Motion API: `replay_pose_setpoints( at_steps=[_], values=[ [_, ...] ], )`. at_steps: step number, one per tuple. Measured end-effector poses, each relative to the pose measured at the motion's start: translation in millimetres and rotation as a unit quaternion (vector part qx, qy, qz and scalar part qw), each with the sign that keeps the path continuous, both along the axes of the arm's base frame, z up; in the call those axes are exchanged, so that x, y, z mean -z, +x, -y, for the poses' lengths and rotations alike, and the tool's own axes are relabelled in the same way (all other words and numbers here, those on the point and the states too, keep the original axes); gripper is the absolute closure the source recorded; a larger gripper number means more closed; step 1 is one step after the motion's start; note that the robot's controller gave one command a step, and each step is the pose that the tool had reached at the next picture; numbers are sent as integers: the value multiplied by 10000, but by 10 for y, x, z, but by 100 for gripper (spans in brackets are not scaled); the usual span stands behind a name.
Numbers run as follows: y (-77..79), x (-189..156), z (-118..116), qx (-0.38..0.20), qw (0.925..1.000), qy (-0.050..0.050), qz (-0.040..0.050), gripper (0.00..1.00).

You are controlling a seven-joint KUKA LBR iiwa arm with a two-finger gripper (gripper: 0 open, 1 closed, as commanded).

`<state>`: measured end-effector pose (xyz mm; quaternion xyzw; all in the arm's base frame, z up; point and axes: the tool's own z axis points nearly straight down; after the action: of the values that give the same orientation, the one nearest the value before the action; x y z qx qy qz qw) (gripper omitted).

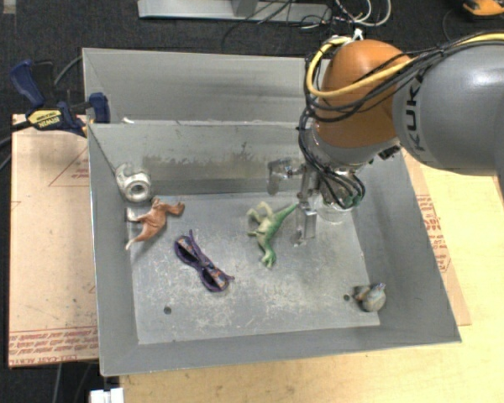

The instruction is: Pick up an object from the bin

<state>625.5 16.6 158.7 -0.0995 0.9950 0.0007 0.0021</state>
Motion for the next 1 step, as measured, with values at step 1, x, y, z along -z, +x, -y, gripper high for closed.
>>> replay_pose_setpoints(
  at_steps=[1],
  values=[
    [288, 406, 110, -400, 9992, 5, -57, 0]
  ],
)
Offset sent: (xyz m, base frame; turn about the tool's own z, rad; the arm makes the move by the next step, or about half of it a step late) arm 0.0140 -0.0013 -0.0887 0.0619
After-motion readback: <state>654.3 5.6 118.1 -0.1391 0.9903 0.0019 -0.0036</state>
